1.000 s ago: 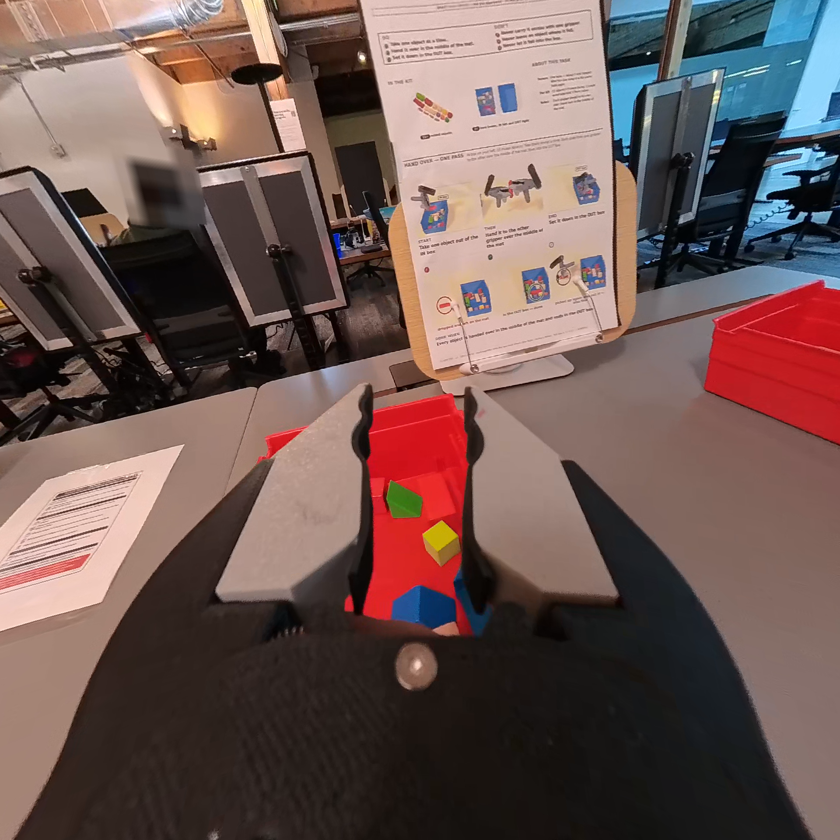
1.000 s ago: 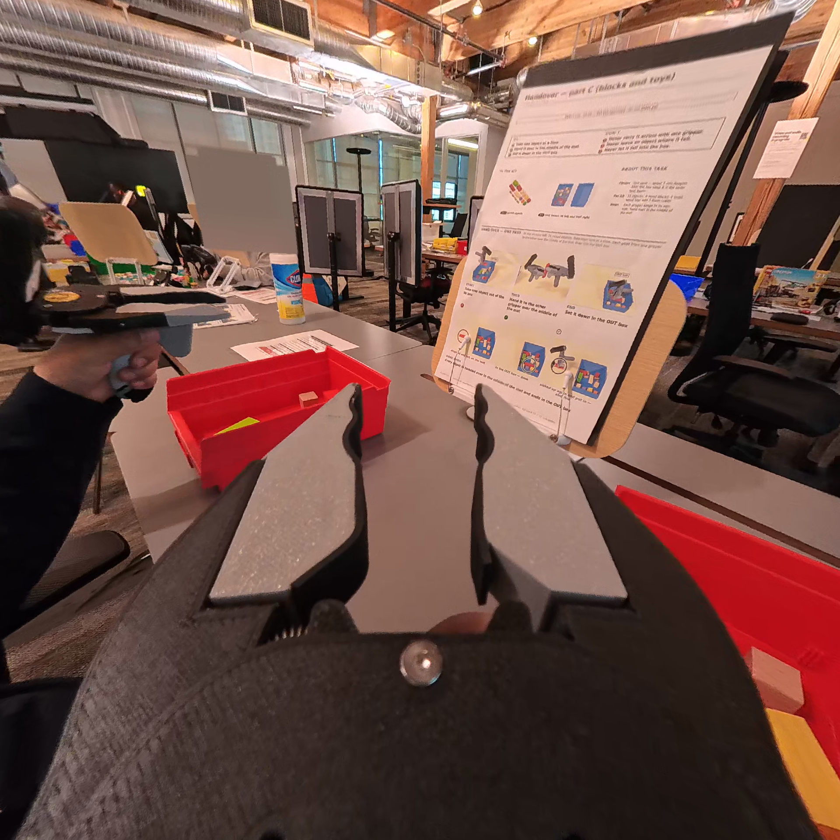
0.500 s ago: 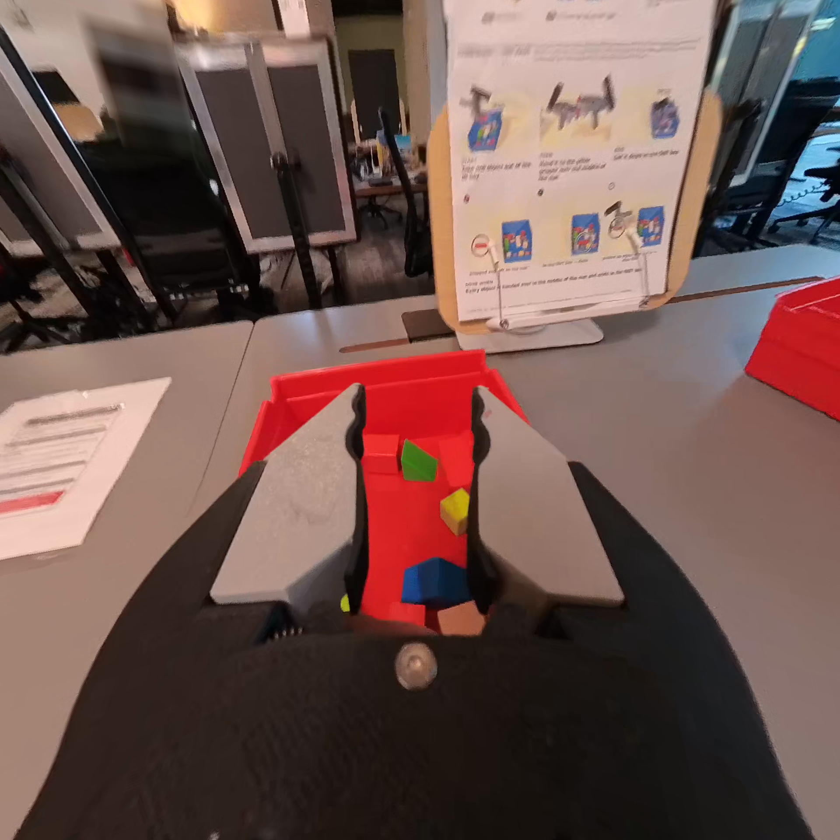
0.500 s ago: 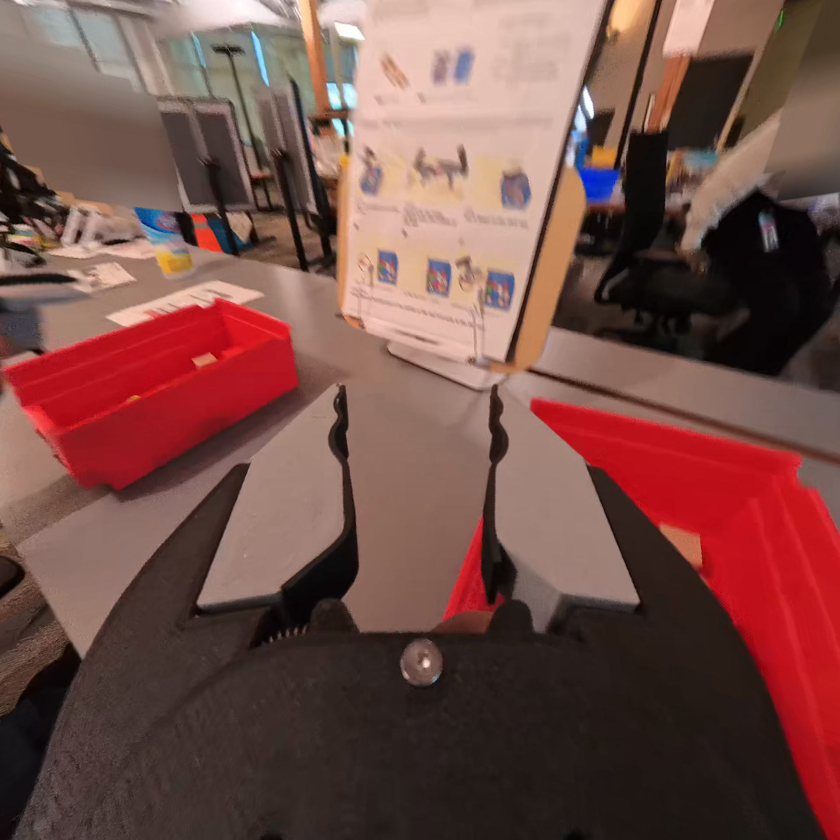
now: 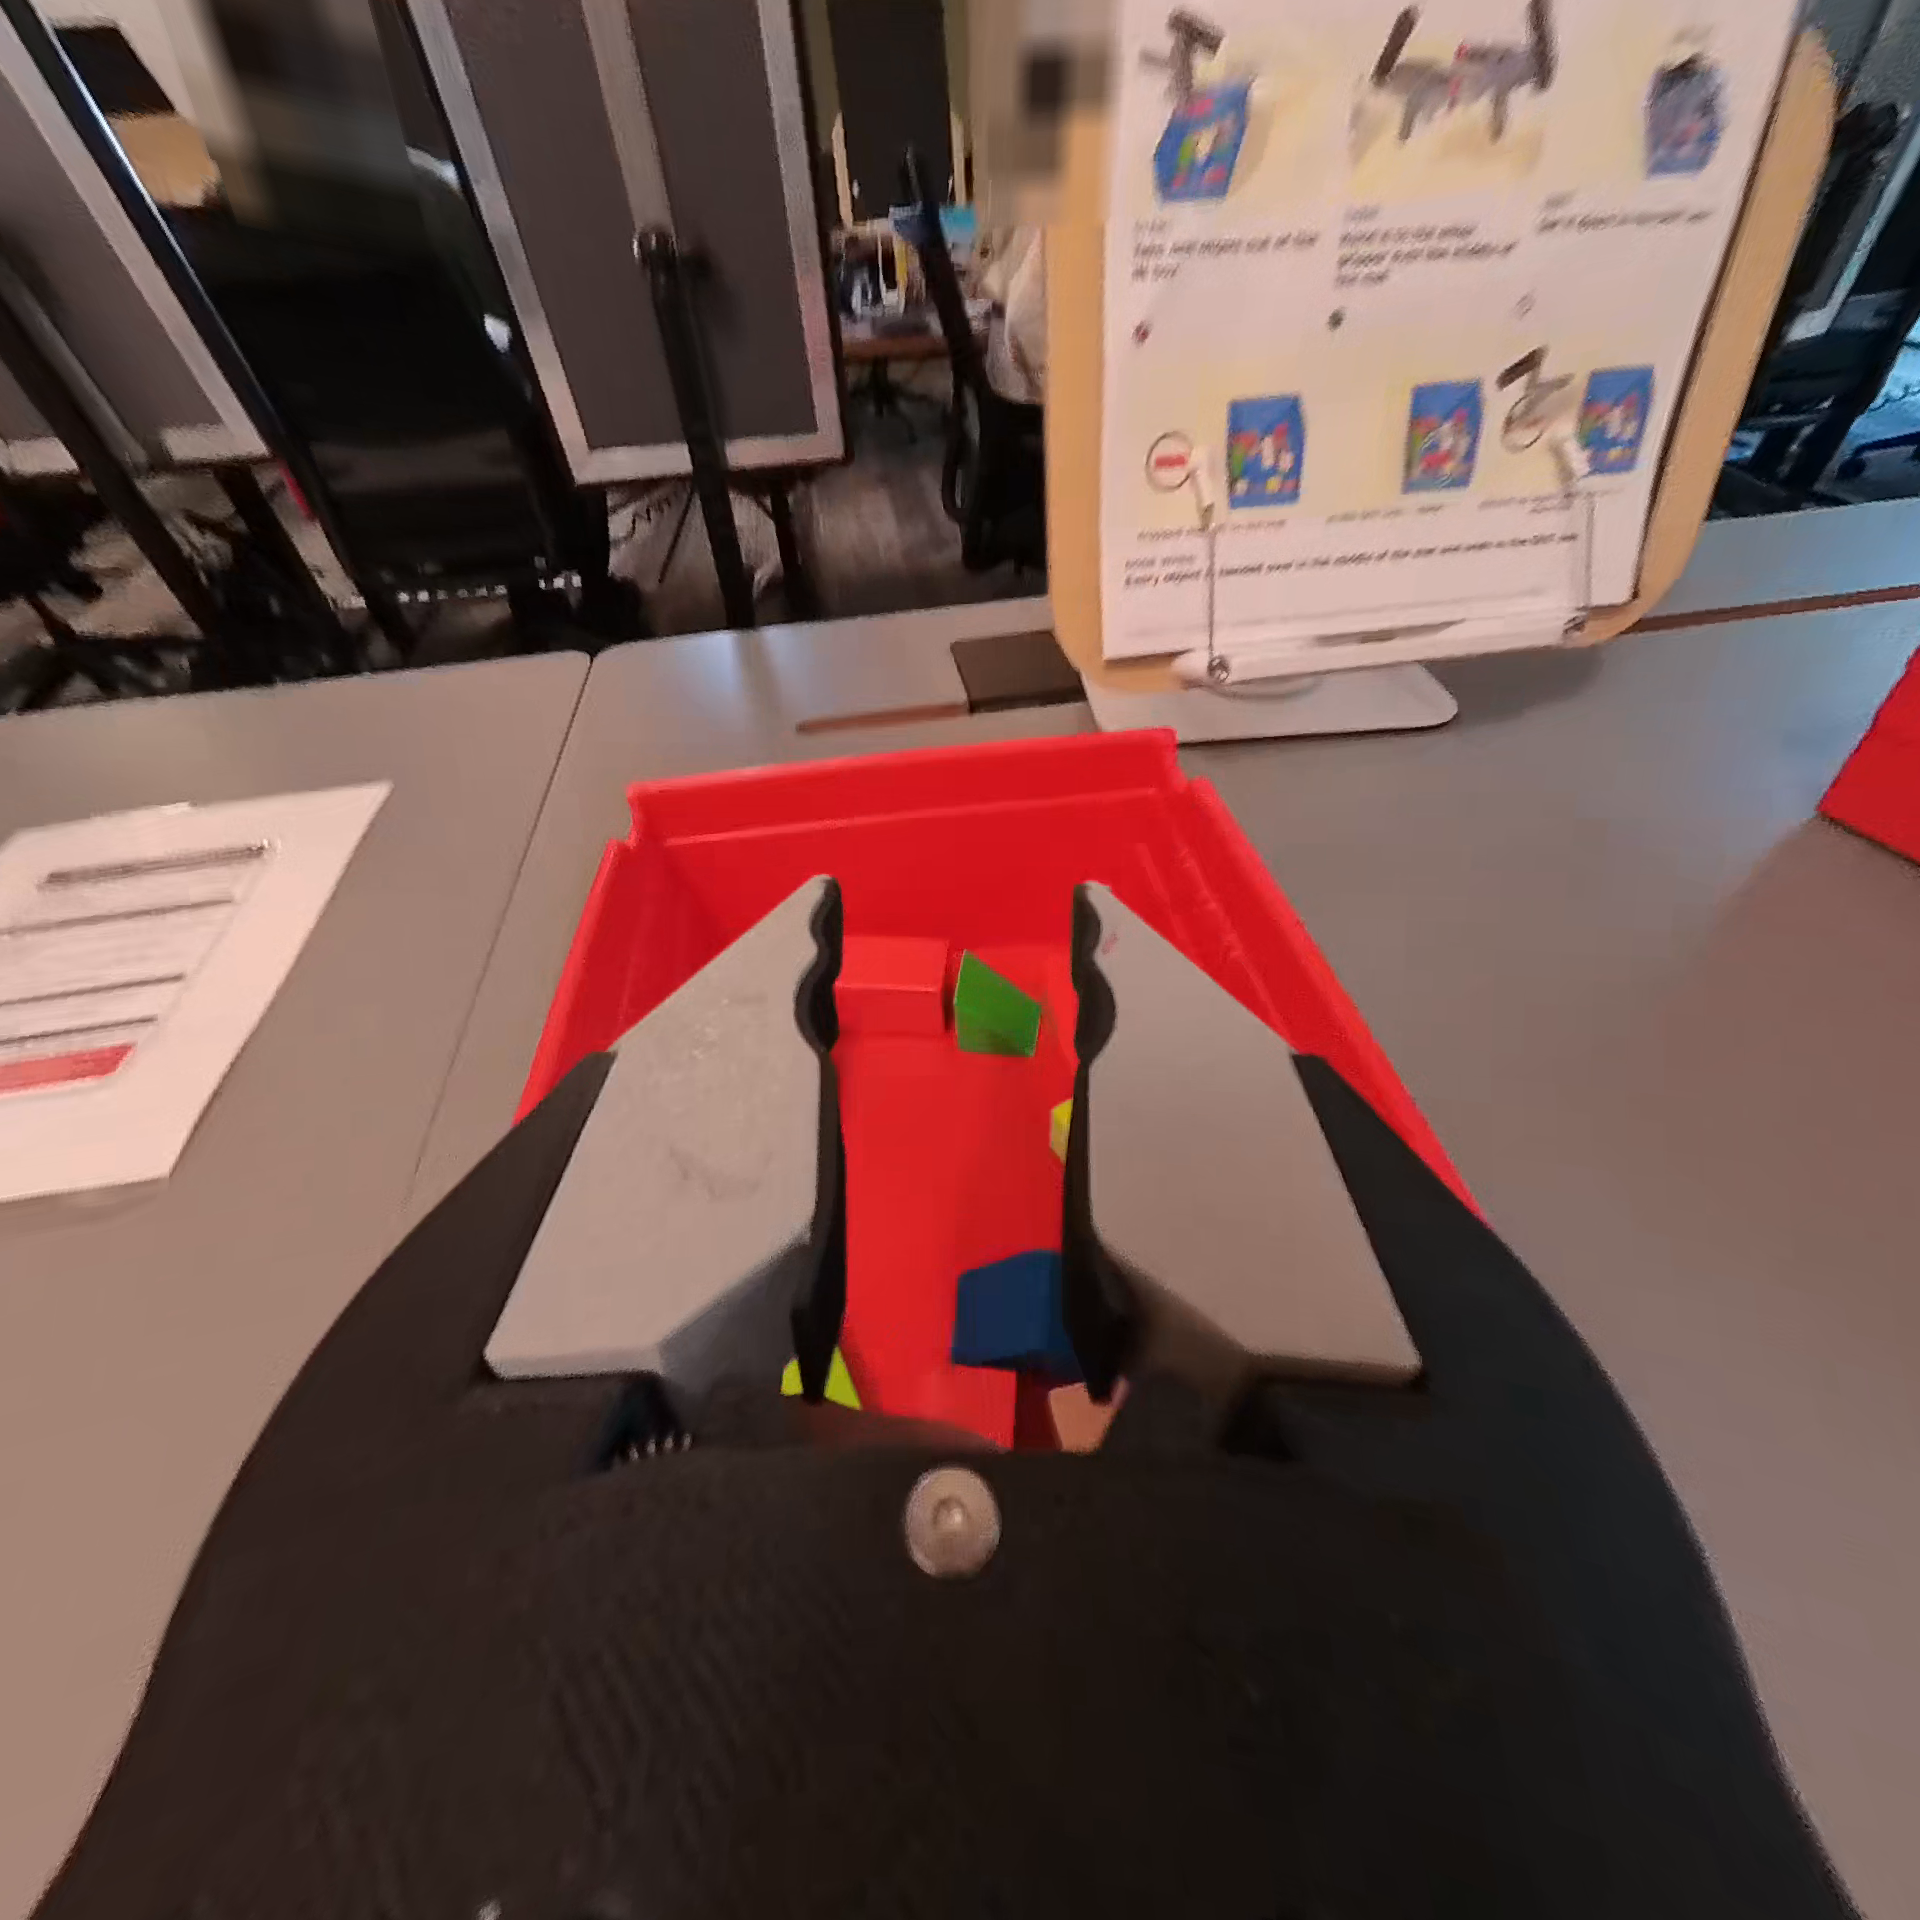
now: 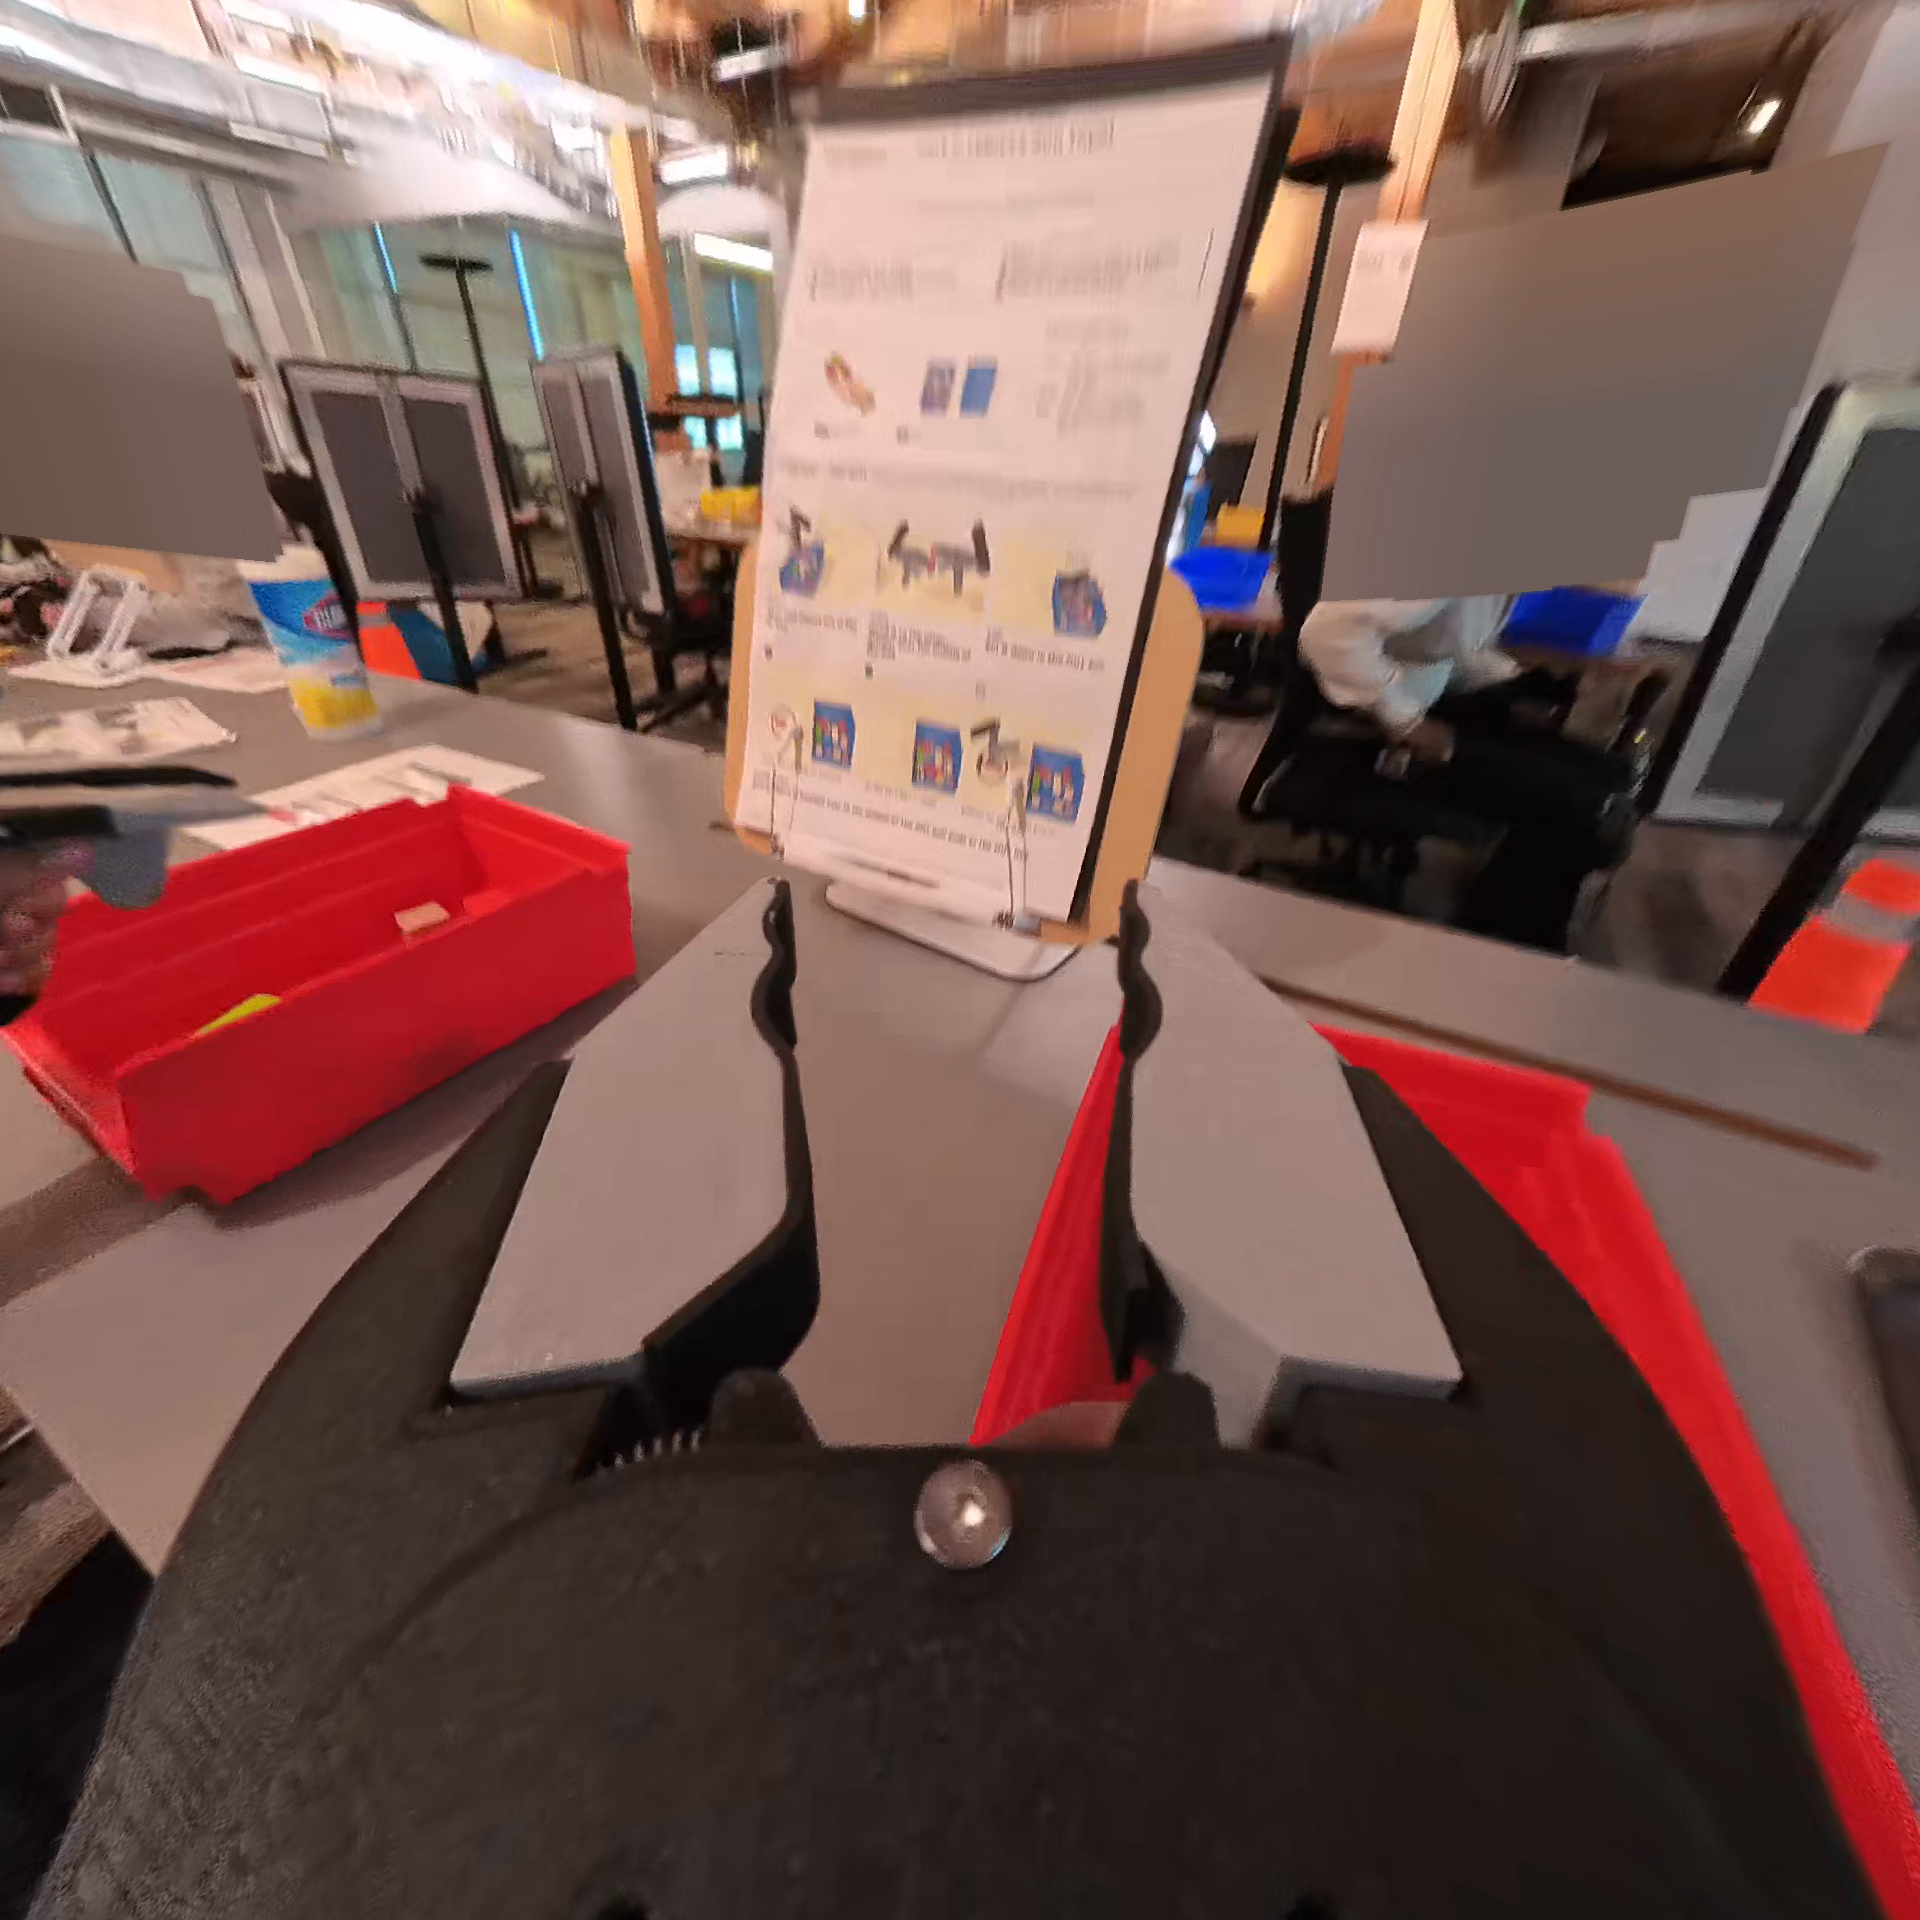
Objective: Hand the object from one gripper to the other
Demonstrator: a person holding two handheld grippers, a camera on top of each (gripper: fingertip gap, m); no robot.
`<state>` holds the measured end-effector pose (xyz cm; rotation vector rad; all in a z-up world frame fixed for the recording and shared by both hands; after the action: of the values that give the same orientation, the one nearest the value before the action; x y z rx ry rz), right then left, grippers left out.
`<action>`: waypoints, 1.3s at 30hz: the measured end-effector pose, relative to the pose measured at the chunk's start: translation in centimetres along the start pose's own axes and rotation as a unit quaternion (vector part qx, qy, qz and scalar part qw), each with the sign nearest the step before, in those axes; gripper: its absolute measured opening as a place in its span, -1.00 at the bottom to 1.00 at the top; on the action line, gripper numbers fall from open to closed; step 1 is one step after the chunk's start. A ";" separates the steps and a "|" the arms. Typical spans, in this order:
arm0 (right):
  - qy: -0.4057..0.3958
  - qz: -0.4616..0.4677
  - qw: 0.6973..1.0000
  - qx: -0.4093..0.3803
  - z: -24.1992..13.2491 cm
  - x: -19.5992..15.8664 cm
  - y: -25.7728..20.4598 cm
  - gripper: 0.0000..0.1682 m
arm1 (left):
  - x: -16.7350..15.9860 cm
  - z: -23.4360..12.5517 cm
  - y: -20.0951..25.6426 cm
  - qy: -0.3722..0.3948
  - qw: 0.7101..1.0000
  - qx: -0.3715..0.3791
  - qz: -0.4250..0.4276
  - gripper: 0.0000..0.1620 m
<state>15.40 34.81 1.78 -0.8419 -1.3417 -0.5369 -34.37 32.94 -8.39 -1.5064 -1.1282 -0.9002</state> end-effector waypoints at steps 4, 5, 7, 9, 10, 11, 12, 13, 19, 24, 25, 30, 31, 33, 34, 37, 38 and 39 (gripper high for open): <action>0.030 -0.012 0.999 0.011 -1.7 1.2 -1.3 -0.27 | 0.1 0.0 -0.1 0.009 1.000 -0.006 -0.013 -0.49; 0.032 -0.009 0.999 0.013 -1.7 1.2 -1.3 -0.27 | 0.3 -0.2 -0.1 0.012 1.000 -0.003 -0.009 -0.49; 0.029 -0.007 1.000 0.010 -1.4 1.1 -0.9 -0.27 | 0.5 -0.5 0.0 0.013 1.000 0.001 -0.003 -0.49; 0.021 -0.006 1.000 0.006 -1.0 0.8 -0.6 -0.26 | 0.7 -0.6 0.1 0.016 1.000 0.001 -0.002 -0.49; 0.018 -0.005 1.000 0.007 -0.8 0.6 -0.6 -0.26 | 0.8 -0.7 0.2 0.018 1.000 0.000 -0.003 -0.49; 0.017 -0.005 1.000 0.008 -0.6 0.5 -0.5 -0.26 | 0.9 -0.8 0.3 0.018 1.000 -0.001 -0.001 -0.49; 0.016 -0.004 1.000 0.008 -0.3 0.4 -0.4 -0.27 | 1.1 -0.9 0.4 0.020 1.000 -0.001 0.002 -0.49; 0.011 -0.002 1.000 0.005 0.1 0.1 -0.2 -0.28 | 1.5 -1.1 0.6 0.024 1.000 0.000 0.007 -0.49; -0.053 0.026 0.998 -0.015 3.2 -2.7 2.4 -0.27 | 6.2 -5.1 2.5 0.104 0.993 0.012 0.053 -0.54; -0.061 0.015 0.998 -0.010 3.8 -3.2 1.8 -0.28 | 7.3 -6.8 2.7 0.125 0.990 0.017 0.061 -0.55; -0.062 0.012 0.998 -0.011 3.7 -3.2 1.7 -0.28 | 7.3 -6.9 2.7 0.126 0.990 0.017 0.061 -0.55; -0.051 0.005 0.999 -0.015 3.5 -2.9 1.6 -0.29 | 7.7 -7.2 3.2 0.129 0.989 0.016 0.072 -0.55; -0.051 0.004 0.999 -0.014 3.4 -2.8 1.6 -0.28 | 7.8 -7.3 3.4 0.132 0.988 0.015 0.074 -0.55; -0.049 0.003 0.999 -0.013 3.4 -2.7 1.4 -0.28 | 8.0 -7.4 3.5 0.133 0.988 0.015 0.077 -0.55; -0.049 0.001 0.999 -0.013 3.3 -2.7 1.4 -0.29 | 8.0 -7.4 3.5 0.133 0.988 0.016 0.077 -0.55; -0.043 -0.008 0.999 -0.015 3.1 -2.5 1.3 -0.28 | 7.6 -7.0 3.3 0.126 0.989 0.014 0.072 -0.54; -0.039 -0.010 0.999 -0.016 3.0 -2.4 1.2 -0.28 | 7.5 -6.8 3.3 0.123 0.990 0.014 0.071 -0.54; -0.035 -0.011 0.999 -0.016 2.9 -2.2 1.1 -0.28 | 7.3 -6.7 3.2 0.119 0.990 0.014 0.071 -0.54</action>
<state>14.07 37.45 -0.58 -0.8799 -1.4121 -0.5523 -29.13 27.74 -1.00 -1.3968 -0.8465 -0.9335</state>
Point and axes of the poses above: each gripper's, where its closed fingertips meet, z out along the fingers, x out of its top, y = z × x across the jaws, the point moved 3 cm from there along -z, back along the fingers, and after that the axes turned 14 degrees about z, right-handed, at the moved point
